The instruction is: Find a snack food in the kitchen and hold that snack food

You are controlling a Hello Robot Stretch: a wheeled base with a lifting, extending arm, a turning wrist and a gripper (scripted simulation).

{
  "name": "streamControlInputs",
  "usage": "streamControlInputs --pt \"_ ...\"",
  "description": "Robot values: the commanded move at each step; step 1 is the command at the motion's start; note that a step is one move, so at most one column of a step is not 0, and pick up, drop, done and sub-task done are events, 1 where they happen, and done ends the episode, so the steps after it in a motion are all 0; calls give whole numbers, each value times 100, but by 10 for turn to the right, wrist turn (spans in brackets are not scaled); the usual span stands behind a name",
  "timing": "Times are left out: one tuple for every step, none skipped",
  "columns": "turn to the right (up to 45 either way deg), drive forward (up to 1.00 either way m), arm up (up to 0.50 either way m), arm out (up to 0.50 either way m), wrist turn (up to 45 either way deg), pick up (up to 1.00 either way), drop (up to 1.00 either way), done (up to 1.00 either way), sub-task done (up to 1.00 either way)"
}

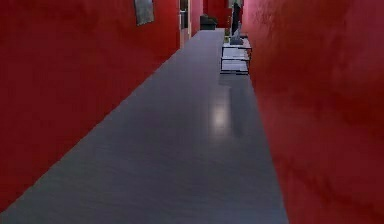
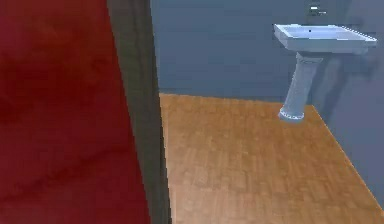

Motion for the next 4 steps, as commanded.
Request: streamControlInputs --pt "0 100 0 0 0 0 0 0 0" --pt "0 100 0 0 0 0 0 0 0" --pt "0 100 0 0 0 0 0 0 0" --pt "0 100 0 0 0 0 0 0 0"
